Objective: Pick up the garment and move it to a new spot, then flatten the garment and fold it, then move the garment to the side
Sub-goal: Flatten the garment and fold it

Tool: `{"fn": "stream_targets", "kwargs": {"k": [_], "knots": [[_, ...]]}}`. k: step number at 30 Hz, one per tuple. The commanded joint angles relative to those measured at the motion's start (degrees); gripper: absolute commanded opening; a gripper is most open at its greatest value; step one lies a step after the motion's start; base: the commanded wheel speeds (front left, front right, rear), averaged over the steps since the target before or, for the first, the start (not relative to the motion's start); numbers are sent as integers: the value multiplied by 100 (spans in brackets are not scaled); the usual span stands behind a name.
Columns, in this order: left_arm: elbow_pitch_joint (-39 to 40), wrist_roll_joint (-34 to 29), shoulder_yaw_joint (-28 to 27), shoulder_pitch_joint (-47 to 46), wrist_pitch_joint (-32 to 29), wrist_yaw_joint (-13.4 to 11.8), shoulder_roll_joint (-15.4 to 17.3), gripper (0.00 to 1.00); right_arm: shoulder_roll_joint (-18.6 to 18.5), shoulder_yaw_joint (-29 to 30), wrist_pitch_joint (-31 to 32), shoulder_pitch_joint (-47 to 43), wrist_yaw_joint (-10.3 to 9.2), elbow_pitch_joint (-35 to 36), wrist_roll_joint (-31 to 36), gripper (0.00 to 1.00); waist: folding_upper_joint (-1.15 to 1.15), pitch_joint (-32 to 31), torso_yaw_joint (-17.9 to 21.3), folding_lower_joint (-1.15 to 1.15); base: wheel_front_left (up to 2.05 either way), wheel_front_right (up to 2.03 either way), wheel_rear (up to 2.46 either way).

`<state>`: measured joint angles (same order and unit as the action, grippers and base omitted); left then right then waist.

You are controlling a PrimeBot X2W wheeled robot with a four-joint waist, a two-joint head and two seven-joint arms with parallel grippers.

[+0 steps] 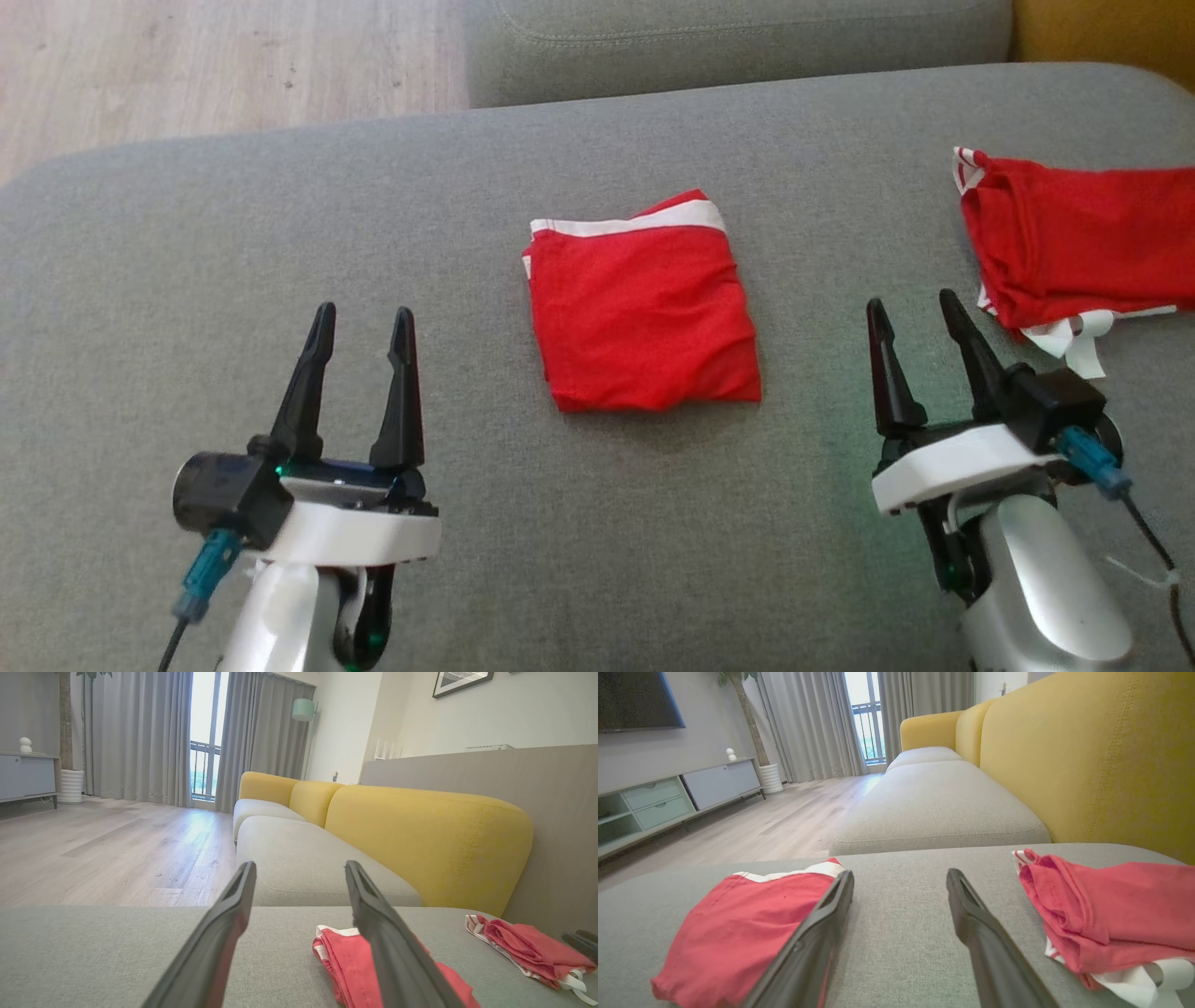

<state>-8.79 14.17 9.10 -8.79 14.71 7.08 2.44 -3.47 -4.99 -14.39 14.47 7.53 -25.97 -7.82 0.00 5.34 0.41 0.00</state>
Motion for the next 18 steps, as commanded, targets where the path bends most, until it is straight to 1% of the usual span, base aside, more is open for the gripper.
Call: {"fn": "stream_targets", "kwargs": {"k": [1, 6, 7, 8, 14, 18], "knots": [[185, 13, -224, -81, 29, 15, 43, 100, 55, -155, -61, 126, -4, 286, -85, 100, 0, 29, 26, 0, 0, 0, 0], [157, 15, -187, -134, 29, 21, 43, 100, 57, -168, -58, 110, -4, 433, -192, 100, 0, 123, -26, 0, 0, 0, 0], [155, 14, -169, -160, 29, 22, 43, 100, 57, -178, -54, 125, -4, 451, -204, 38, 0, 162, -53, 0, 0, 0, 0], [157, 12, -155, -189, 29, 24, 43, 100, 57, -197, -48, 158, -4, 476, -176, 0, 0, 219, -82, 0, 0, 0, 0], [127, -3, 6, -409, 29, 31, 43, 100, 58, -283, 74, 634, -4, 430, 82, 0, 0, 641, -386, 0, 0, 0, 0], [97, 48, 107, -557, 29, 34, 43, 100, 58, -371, 263, 1043, -4, 52, 257, 0, 0, 870, -638, 0, 0, 0, 0]]}}
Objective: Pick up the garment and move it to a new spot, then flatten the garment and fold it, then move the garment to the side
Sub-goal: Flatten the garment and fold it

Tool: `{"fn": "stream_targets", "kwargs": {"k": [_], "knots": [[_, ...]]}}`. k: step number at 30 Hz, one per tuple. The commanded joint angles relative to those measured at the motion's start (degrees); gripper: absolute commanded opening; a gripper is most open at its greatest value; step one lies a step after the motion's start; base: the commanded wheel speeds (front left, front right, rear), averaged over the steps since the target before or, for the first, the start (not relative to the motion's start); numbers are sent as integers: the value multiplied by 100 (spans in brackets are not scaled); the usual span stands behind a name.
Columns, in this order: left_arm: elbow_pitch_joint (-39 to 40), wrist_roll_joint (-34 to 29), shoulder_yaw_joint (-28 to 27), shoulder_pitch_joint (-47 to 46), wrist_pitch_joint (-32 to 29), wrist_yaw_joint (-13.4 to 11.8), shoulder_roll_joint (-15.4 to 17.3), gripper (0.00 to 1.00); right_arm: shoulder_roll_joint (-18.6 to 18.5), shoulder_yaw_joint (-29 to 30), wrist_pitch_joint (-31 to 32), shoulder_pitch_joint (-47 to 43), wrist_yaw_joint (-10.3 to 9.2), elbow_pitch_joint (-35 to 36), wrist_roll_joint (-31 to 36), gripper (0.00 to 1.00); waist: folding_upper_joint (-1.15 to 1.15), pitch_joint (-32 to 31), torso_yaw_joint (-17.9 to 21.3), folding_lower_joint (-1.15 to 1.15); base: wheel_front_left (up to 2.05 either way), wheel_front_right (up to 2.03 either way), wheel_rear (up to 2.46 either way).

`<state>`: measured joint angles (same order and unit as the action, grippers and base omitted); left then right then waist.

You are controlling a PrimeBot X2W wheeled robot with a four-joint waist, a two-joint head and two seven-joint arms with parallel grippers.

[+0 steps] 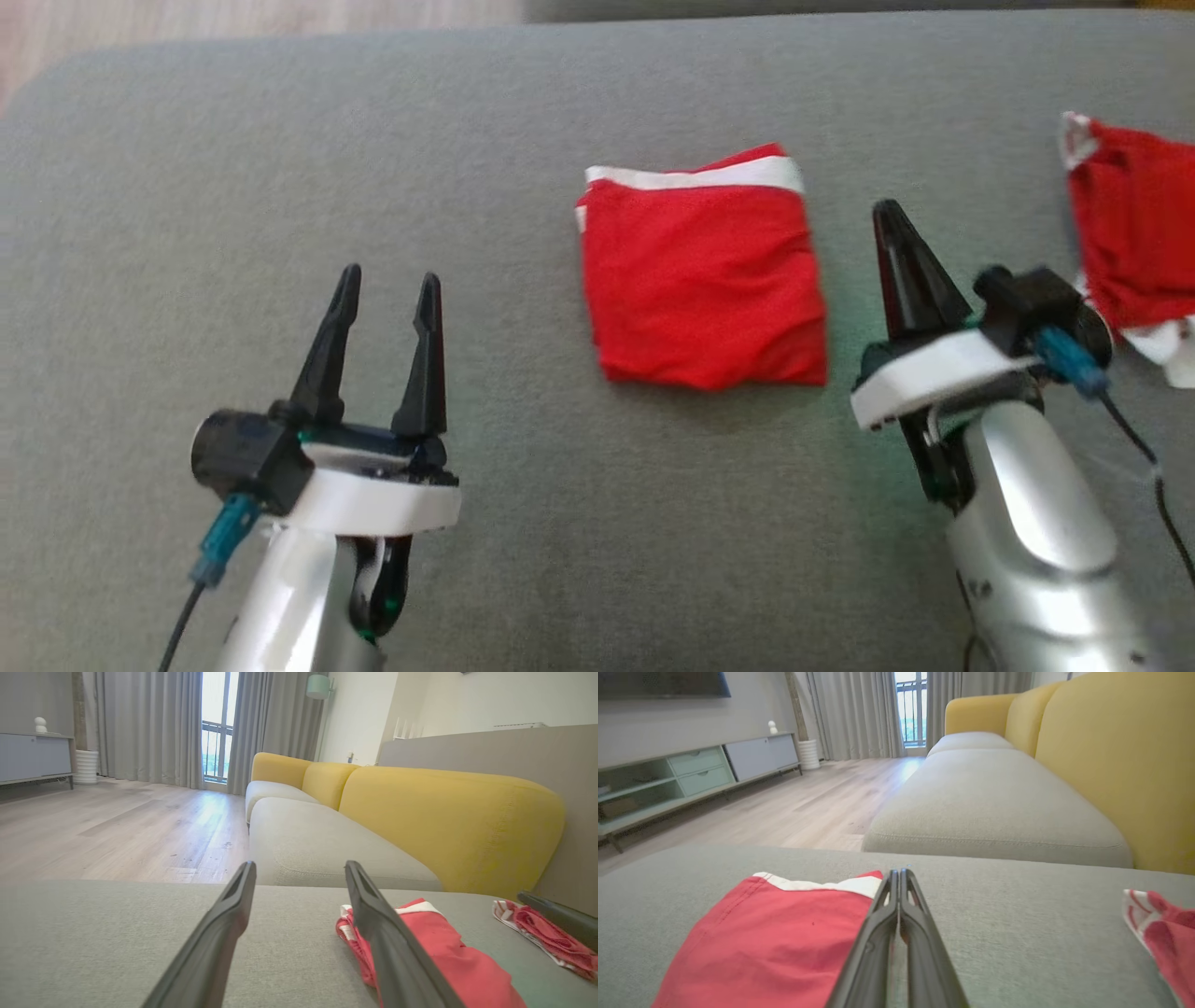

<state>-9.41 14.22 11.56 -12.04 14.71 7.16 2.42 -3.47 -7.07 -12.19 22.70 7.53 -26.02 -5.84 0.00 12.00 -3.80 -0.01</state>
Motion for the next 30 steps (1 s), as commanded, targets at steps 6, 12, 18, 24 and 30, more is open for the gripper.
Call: {"fn": "stream_targets", "kwargs": {"k": [6, 12, 18, 24, 30], "knots": [[110, 55, 2, -381, 29, 28, 45, 100, 58, -224, 284, 929, -4, -884, 107, 0, 0, 473, -568, 1, 0, 0, 0], [107, 81, 7, -440, 29, 29, 45, 100, 58, -201, 313, 1431, -4, -1815, 319, 0, 0, 586, -702, 1, 0, 0, 0], [128, 75, 13, -465, 29, 26, 45, 100, 59, -152, 244, 1859, -4, -2701, 473, 0, 0, 661, -716, 1, 0, 0, 0], [101, 37, -39, -467, 29, 27, 45, 100, 59, -576, -149, 2099, -4, -2654, -86, 0, 0, 560, -639, 1, 0, 0, 0], [125, 64, 31, -457, 29, 28, 45, 100, 59, -1387, -231, 2149, -4, -2337, -695, 0, 0, 514, -679, 1, 0, 0, 0]]}}
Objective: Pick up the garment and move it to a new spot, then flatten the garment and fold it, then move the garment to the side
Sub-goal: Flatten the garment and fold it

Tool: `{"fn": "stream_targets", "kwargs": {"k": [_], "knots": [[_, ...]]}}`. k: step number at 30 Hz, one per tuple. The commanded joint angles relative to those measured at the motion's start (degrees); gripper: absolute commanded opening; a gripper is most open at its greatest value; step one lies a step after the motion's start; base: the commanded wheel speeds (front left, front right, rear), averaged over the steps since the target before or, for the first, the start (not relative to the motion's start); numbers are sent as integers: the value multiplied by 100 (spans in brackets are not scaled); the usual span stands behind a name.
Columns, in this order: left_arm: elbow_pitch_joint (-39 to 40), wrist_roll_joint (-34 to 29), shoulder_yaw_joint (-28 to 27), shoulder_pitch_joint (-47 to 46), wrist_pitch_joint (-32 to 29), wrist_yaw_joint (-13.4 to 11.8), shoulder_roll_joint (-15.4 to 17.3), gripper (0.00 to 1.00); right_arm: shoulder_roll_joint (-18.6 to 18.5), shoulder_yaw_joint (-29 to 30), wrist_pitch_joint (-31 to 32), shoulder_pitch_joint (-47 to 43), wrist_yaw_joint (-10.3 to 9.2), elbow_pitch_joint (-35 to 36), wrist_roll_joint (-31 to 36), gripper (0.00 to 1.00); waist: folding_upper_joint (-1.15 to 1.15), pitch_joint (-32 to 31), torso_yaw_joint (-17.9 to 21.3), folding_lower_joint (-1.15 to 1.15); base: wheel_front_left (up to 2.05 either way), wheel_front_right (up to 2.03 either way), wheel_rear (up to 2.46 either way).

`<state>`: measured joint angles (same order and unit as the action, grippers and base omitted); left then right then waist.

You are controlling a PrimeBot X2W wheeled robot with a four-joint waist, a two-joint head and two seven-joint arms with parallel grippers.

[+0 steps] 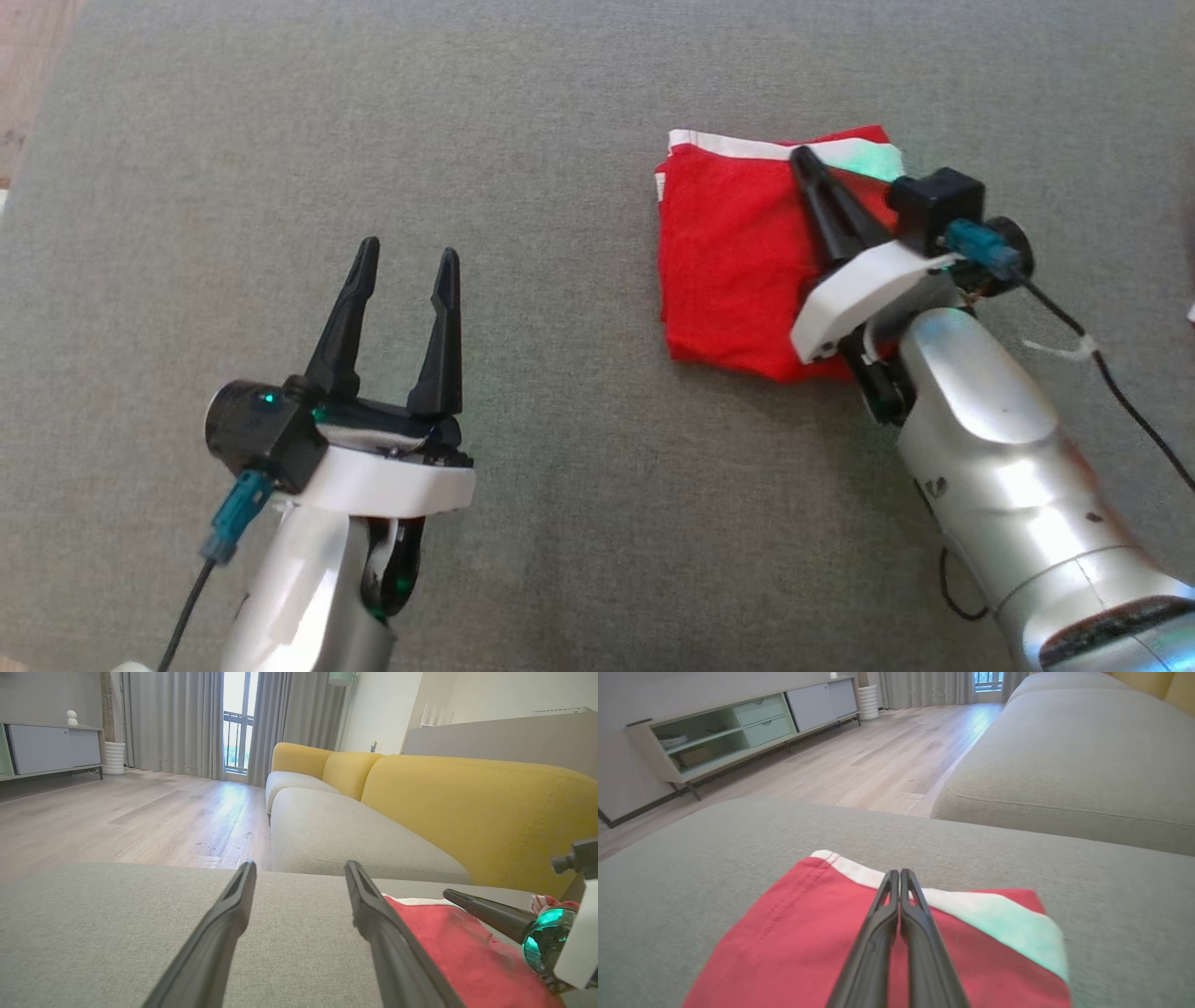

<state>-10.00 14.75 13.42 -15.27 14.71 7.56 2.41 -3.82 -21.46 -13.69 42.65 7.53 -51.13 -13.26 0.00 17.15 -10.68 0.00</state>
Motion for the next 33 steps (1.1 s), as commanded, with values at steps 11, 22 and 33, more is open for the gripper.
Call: {"fn": "stream_targets", "kwargs": {"k": [11, 22, 33], "knots": [[168, 70, -137, -122, 29, -37, 47, 100, 94, -936, 368, 101, -4, -539, -295, 0, 0, 30, -232, 0, 0, 0, 0], [236, -46, -388, -15, 29, -44, 47, 100, 94, -240, -107, 222, -4, -386, -272, 0, 0, -352, 239, 0, 0, 0, 0], [284, -116, -597, 160, 29, -32, 47, 100, 94, 1194, -129, -870, -4, 1015, 472, 0, 0, -768, 839, 0, 0, 0, 0]]}}
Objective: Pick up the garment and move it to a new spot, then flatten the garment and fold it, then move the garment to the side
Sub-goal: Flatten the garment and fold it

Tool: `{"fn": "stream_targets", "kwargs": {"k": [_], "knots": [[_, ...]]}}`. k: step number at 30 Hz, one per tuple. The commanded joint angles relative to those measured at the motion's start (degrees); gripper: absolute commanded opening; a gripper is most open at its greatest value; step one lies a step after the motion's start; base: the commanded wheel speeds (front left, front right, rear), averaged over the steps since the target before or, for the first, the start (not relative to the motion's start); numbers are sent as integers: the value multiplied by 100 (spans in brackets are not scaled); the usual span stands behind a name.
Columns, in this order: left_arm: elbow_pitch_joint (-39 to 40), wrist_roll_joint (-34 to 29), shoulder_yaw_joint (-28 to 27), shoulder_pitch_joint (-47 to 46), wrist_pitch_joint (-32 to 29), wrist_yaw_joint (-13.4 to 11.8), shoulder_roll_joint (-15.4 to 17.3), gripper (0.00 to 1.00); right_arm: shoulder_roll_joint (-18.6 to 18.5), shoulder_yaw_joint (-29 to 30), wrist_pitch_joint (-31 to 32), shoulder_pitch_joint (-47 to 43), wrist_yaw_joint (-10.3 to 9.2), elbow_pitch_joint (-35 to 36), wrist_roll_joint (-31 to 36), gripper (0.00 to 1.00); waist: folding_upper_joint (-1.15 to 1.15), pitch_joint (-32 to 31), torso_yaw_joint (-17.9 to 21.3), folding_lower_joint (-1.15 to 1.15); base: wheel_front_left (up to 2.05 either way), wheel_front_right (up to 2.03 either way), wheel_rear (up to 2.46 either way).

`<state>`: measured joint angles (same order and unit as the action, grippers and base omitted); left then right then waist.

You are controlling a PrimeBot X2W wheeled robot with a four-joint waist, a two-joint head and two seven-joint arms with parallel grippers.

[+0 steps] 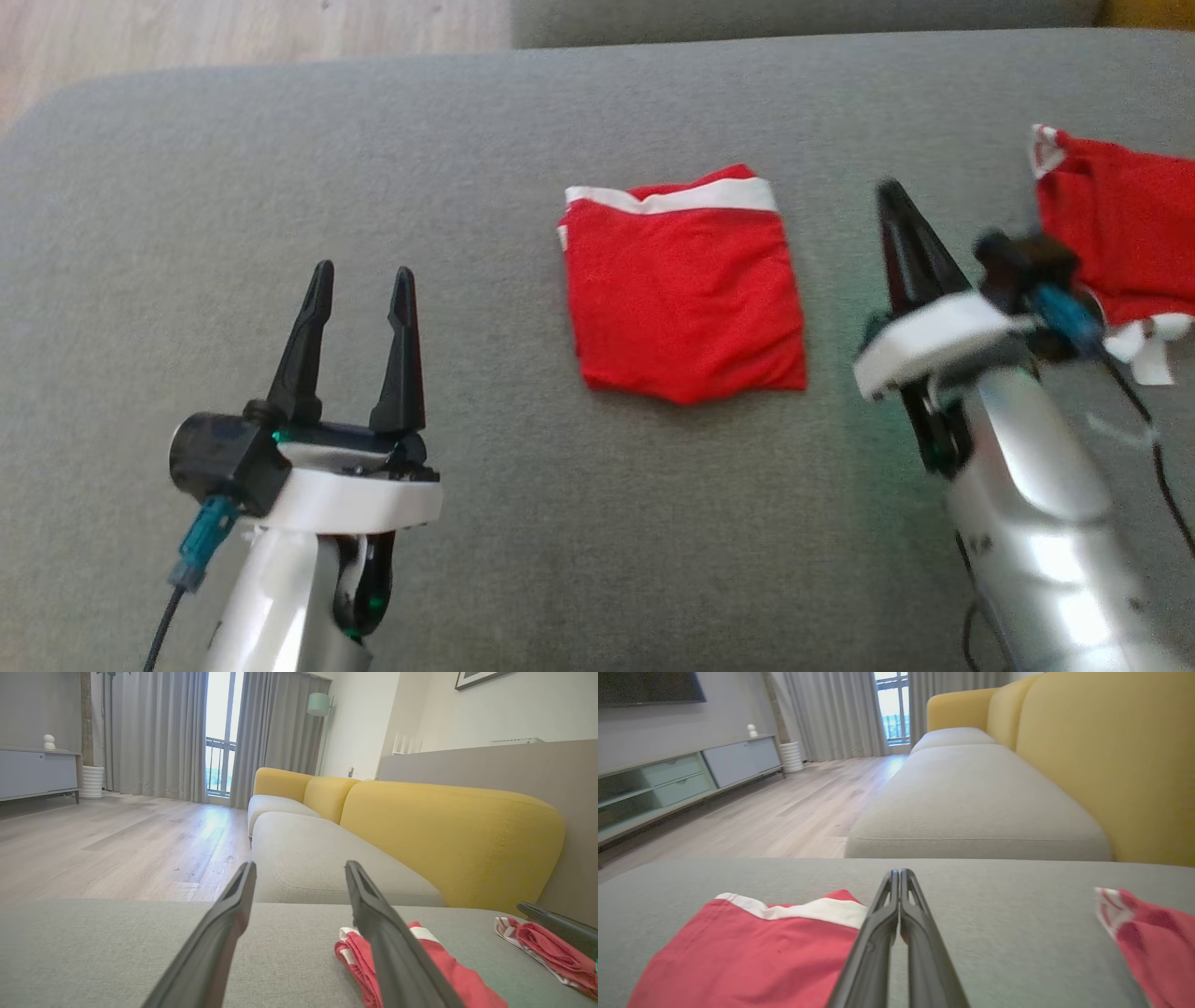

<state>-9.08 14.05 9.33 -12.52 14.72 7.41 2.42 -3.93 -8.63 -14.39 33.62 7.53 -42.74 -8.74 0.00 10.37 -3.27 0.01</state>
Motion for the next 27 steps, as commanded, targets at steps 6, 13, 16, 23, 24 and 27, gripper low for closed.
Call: {"fn": "stream_targets", "kwargs": {"k": [6, 13, 16, 23, 24, 27], "knots": [[216, 38, -263, 1, 28, -11, 45, 100, 105, 304, -60, -823, -4, 1061, 15, 0, 0, -187, 357, -1, 0, 0, 0], [104, 41, -368, 225, 28, -16, 45, 100, 105, 296, -61, -1524, -4, 1596, -351, 28, 0, -283, 547, -1, 0, 0, 0], [44, 76, -413, 254, 28, -14, 45, 100, 105, 316, -61, -1659, -4, 1770, -362, 100, 0, -293, 573, -1, 0, 0, 0], [98, 93, -505, 267, 28, -9, 45, 100, 105, 304, -61, -1743, -4, 1879, -369, 100, 0, -296, 566, -1, 0, 0, 0], [106, 83, -491, 256, 28, -8, 45, 100, 105, 301, -61, -1732, -4, 1878, -363, 100, 0, -280, 545, -1, 0, 0, 0], [131, 81, -420, 197, 28, -5, 45, 100, 105, 291, -17, -1650, -4, 1833, -244, 100, 0, -203, 457, -1, 0, 0, 0]]}}
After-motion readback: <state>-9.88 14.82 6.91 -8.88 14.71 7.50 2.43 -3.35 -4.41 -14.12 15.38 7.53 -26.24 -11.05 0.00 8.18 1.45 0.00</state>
